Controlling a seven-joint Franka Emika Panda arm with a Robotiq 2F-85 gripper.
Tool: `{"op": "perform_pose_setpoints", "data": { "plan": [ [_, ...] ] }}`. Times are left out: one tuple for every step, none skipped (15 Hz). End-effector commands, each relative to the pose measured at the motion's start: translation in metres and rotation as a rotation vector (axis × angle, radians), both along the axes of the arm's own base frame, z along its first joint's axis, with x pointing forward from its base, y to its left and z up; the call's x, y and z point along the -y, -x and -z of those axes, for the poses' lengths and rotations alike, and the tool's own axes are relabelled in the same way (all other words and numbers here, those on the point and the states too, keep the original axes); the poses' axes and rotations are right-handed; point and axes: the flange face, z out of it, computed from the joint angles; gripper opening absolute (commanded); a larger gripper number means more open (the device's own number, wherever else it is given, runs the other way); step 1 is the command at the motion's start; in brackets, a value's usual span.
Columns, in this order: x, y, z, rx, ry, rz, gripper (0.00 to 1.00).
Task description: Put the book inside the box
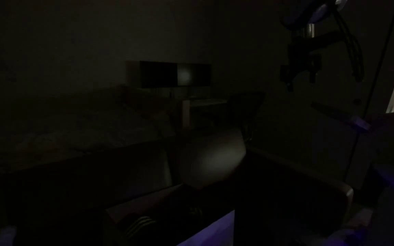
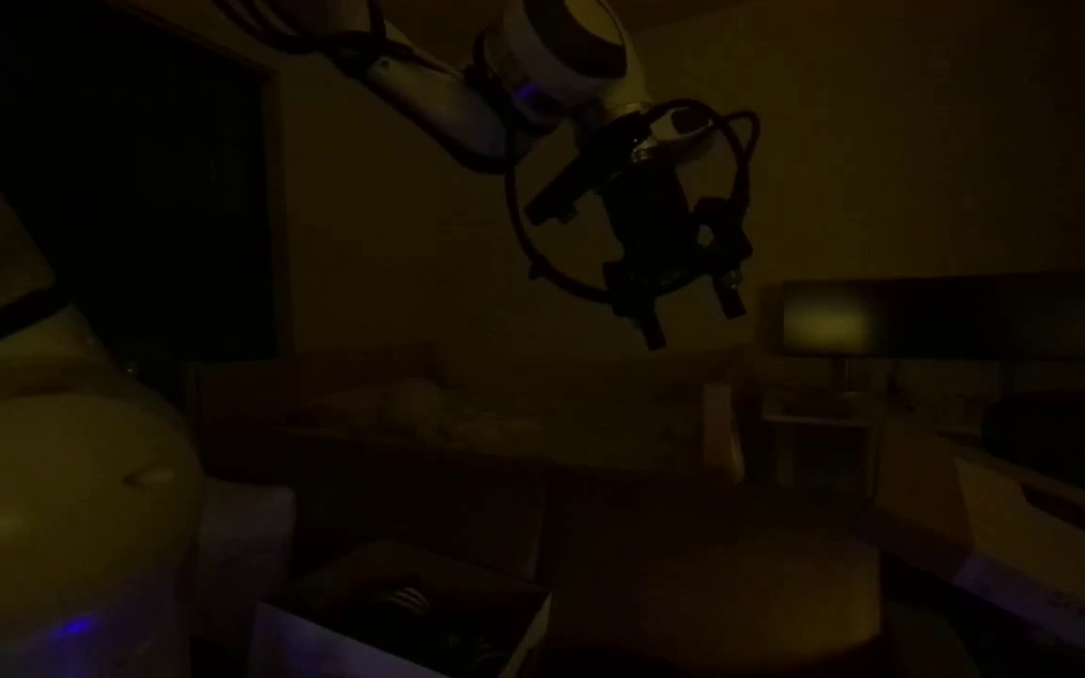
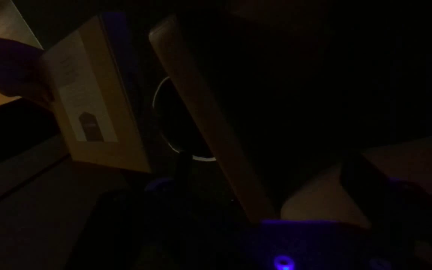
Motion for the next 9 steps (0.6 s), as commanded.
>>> {"op": "perform_pose_setpoints", "data": {
  "plan": [
    [0.025, -0.002, 0.024, -0.026, 0.089, 0.083, 1.0],
    [0.031, -0.002, 0.029, -0.04, 0.11, 0.102, 1.0],
    [0.04, -0.002, 0.036, -0.06, 0.13, 0.121, 1.0],
    [0.046, -0.002, 0.041, -0.076, 0.149, 0.138, 1.0],
    [0.053, -0.001, 0.046, -0.096, 0.16, 0.149, 1.0],
    [0.058, -0.001, 0.051, -0.113, 0.171, 0.157, 1.0],
    [0.065, -0.001, 0.057, -0.136, 0.185, 0.168, 1.0],
    [0.071, -0.001, 0.062, -0.155, 0.204, 0.178, 1.0],
    [0.076, -0.001, 0.066, -0.173, 0.223, 0.187, 1.0]
  ]
}}
